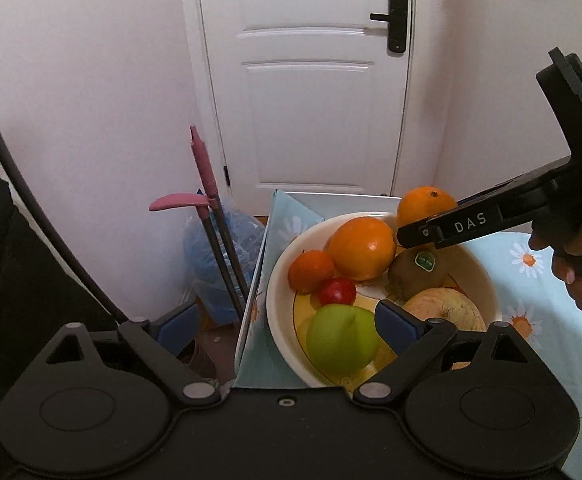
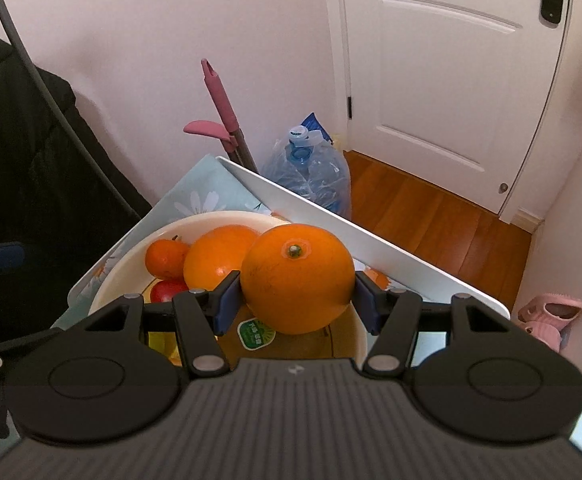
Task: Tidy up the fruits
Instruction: 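Open the left gripper on the mandarin while the right gripper releases the orange, then close the left gripper on the last green apple while the right gripper approaches a mandarin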
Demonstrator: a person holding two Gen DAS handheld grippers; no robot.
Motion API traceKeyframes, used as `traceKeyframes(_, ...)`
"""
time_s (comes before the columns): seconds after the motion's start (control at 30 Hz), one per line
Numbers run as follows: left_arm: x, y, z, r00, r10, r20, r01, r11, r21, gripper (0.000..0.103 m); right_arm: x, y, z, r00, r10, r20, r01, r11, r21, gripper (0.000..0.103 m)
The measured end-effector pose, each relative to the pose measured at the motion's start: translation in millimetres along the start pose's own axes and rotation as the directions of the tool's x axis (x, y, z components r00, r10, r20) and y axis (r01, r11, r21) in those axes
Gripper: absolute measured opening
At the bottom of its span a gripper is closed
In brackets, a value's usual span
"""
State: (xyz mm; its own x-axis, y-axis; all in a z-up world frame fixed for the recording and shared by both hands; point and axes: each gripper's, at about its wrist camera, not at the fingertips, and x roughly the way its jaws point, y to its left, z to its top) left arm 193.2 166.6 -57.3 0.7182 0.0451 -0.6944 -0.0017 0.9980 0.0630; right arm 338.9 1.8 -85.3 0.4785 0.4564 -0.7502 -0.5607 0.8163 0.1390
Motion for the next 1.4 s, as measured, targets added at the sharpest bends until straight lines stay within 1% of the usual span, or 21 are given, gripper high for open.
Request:
traceKeyframes(0.07, 0, -1, 0, 1.0, 0.002, -0.002, -0.002, 1.0, -0.004, 0.097, -1, -1, 0, 1.0, 0.009, 0.016, -0.009, 1.0, -0.006, 0.082)
traceKeyframes(0.1, 0, -1, 0, 1.0, 0.002, -0.003, -0.002, 1.0, -0.005, 0.097, -4, 0, 0, 0.999, 0.015, 0.031, -0.015, 1.0, -0.011, 0.094)
traceKeyframes(0.13, 0, -2, 0, 1.0, 0.002, -0.004, -0.002, 1.0, -0.005, 0.097, -7, 0, 1, 0.999, 0.013, 0.044, -0.013, 1.0, -0.015, 0.103)
traceKeyframes(0.2, 0, -3, -2, 1.0, 0.002, -0.004, -0.002, 1.0, -0.002, 0.097, -12, 2, 1, 0.998, 0.001, 0.07, 0.001, 1.0, -0.025, 0.103)
traceKeyframes(0.37, -2, -6, -3, 1.0, -0.002, -0.004, 0.002, 1.0, -0.002, 0.097, -19, 4, 1, 0.997, 0.0, 0.074, 0.002, 1.0, -0.019, 0.103)
traceKeyframes(0.6, -15, -9, 0, 1.0, -0.022, 0.018, 0.022, 1.0, 0.006, 0.097, -50, 10, -5, 0.994, -0.023, 0.103, 0.021, 1.0, 0.02, 0.103)
traceKeyframes(0.8, -30, -13, 1, 0.998, -0.051, 0.041, 0.05, 0.999, 0.02, 0.097, -91, 14, -24, 0.99, -0.078, 0.12, 0.065, 0.992, 0.105, 0.103)
traceKeyframes(0.97, -42, -20, 0, 0.995, -0.086, 0.051, 0.083, 0.995, 0.052, 0.097, -128, 17, -47, 0.981, -0.149, 0.121, 0.129, 0.979, 0.16, 0.103)
traceKeyframes(1.17, -54, -41, -1, 0.987, -0.148, 0.065, 0.139, 0.982, 0.128, 0.097, -176, 12, -79, 0.957, -0.254, 0.141, 0.21, 0.941, 0.266, 0.103)
traceKeyframes(1.3, -58, -59, -2, 0.975, -0.212, 0.068, 0.198, 0.966, 0.167, 0.097, -204, 3, -101, 0.932, -0.334, 0.139, 0.274, 0.903, 0.331, 0.103)
traceKeyframes(1.4, -58, -78, -2, 0.965, -0.252, 0.067, 0.233, 0.949, 0.214, 0.097, -222, -7, -121, 0.911, -0.391, 0.131, 0.32, 0.87, 0.376, 0.103)
